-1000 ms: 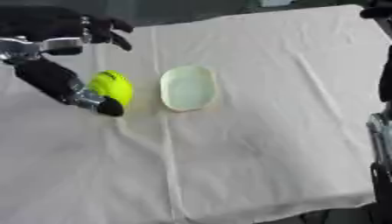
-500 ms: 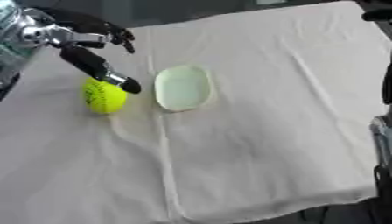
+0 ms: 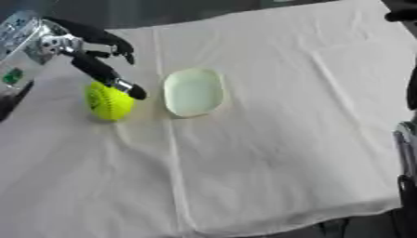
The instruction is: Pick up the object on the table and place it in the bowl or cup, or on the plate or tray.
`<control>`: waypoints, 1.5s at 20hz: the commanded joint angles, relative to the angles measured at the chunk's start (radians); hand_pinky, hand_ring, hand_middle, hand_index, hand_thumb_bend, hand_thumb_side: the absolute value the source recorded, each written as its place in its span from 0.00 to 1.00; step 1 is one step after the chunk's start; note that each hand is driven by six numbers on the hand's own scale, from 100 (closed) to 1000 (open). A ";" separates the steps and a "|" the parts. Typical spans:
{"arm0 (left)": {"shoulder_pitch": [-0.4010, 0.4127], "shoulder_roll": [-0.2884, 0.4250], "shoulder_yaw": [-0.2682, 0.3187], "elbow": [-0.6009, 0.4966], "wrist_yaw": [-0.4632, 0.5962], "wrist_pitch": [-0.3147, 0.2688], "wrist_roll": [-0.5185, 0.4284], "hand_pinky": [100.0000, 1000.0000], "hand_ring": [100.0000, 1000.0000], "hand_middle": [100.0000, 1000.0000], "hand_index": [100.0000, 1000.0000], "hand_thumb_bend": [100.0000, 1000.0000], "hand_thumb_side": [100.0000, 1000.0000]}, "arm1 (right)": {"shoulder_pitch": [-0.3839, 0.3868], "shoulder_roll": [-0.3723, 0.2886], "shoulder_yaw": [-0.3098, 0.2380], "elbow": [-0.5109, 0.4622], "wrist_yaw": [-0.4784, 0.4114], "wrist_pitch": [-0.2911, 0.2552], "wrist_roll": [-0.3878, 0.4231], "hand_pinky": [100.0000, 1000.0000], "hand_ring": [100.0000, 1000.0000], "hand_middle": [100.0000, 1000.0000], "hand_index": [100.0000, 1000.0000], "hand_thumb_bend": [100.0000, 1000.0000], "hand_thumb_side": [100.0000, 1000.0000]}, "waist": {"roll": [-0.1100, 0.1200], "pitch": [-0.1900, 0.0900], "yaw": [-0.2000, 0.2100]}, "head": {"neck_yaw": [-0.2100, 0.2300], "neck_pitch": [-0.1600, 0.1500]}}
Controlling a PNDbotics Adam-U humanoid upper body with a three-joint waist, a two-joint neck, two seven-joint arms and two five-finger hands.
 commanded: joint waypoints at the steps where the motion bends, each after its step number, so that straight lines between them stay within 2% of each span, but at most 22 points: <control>1: 0.002 0.038 0.015 -0.024 -0.013 0.016 0.000 0.74 0.89 1.00 0.95 0.78 1.00 | -0.012 -0.015 -0.002 -0.012 -0.002 -0.002 0.002 0.59 0.72 0.76 0.94 0.00 1.00 | -0.007 -0.012 0.002 | 0.006 -0.003; 8: 0.063 0.078 -0.027 -0.096 0.006 0.060 0.000 0.75 0.91 1.00 0.96 0.79 1.00 | -0.011 -0.014 -0.001 -0.012 -0.002 -0.003 0.002 0.59 0.72 0.76 0.94 0.00 1.00 | -0.012 -0.014 0.006 | 0.007 -0.003; 15: 0.079 0.083 -0.021 -0.053 -0.003 0.081 0.000 0.75 0.91 1.00 0.96 0.80 0.99 | -0.011 -0.014 -0.002 -0.014 -0.006 -0.003 0.002 0.59 0.72 0.76 0.93 0.00 1.00 | -0.017 -0.015 0.002 | 0.009 -0.003; 24: 0.087 0.063 -0.012 0.002 -0.009 0.076 0.000 0.74 0.90 1.00 0.95 0.81 0.96 | -0.011 -0.012 -0.002 -0.015 -0.008 -0.002 0.003 0.59 0.72 0.76 0.93 0.00 1.00 | -0.019 -0.011 0.002 | 0.011 -0.003; 30: 0.091 0.036 -0.016 0.025 -0.031 0.056 0.000 0.73 0.89 1.00 0.95 0.84 0.87 | -0.013 -0.010 -0.002 -0.016 -0.011 -0.001 0.003 0.59 0.72 0.76 0.93 0.00 1.00 | -0.021 -0.009 -0.001 | 0.012 -0.003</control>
